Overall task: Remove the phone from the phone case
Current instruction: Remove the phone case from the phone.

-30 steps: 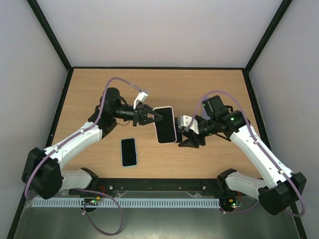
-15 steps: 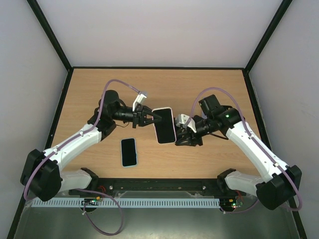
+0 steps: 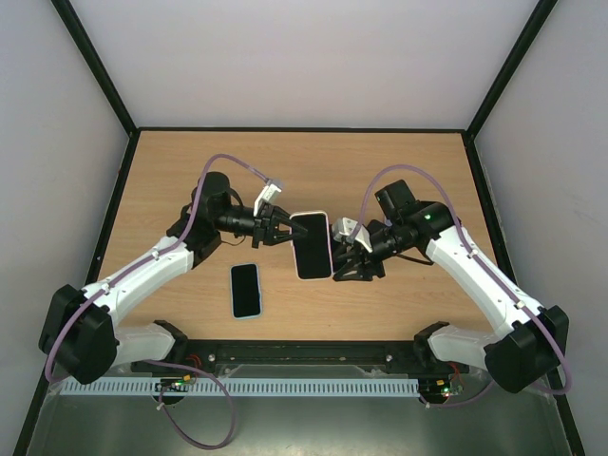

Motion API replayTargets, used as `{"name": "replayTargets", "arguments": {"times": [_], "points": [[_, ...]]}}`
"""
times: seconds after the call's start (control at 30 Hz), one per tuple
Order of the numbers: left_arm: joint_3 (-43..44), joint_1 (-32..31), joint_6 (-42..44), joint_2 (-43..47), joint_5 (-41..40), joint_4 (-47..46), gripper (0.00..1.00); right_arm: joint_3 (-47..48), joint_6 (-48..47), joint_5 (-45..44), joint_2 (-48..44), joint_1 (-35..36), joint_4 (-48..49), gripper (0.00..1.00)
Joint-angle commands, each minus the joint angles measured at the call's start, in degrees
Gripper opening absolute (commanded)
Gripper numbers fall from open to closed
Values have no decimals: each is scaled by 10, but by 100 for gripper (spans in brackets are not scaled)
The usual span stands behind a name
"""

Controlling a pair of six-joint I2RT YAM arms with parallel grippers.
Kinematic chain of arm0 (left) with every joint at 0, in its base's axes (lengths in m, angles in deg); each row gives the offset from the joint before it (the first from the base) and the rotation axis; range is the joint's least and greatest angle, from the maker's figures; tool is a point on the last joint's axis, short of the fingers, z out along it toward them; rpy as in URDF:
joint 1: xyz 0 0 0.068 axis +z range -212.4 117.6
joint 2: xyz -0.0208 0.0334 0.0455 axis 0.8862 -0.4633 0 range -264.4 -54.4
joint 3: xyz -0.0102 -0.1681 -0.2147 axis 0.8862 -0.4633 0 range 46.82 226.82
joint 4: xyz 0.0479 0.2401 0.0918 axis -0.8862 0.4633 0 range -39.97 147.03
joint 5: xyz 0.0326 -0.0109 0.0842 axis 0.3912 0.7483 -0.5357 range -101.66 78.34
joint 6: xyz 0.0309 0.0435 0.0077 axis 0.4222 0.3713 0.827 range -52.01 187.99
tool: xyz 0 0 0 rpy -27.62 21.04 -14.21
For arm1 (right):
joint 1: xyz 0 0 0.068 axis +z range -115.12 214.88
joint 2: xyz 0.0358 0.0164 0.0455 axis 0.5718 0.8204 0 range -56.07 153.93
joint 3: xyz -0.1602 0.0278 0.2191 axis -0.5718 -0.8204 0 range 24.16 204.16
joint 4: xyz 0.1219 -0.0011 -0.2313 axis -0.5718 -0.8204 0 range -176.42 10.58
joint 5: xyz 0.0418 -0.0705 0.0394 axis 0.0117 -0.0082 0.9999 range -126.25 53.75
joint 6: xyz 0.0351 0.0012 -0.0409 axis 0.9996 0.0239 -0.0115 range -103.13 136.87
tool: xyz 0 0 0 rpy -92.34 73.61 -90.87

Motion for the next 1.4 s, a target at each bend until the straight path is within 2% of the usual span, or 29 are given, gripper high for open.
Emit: {"name": "replayTargets", "arguments": {"times": [0.0,0.13,0.3,0.5,0.67,0.9,1.07,1.37], "points": [[27,-2,14,9,6,-21,3,18,-7,37,4,-1,-16,52],[24,-2,3,9,1,-38,2,14,-17,53,6,-1,-28,50],[19,-2,-11,2,10,-55,3,5,-29,51,4,-1,-28,36],[19,-11,-16,2,16,-55,2,0,-43,53,4,-1,-27,25],[21,-17,-14,2,20,-46,2,-3,-27,44,7,-1,-8,22],[19,-21,-40,0,41,-62,3,-32,91,-20,-16,-1,116,17],[30,-26,-49,-11,71,-55,2,-34,38,-55,-28,-1,100,17],[46,-43,-22,-15,90,-10,2,-24,38,-119,-23,-1,129,16]]}}
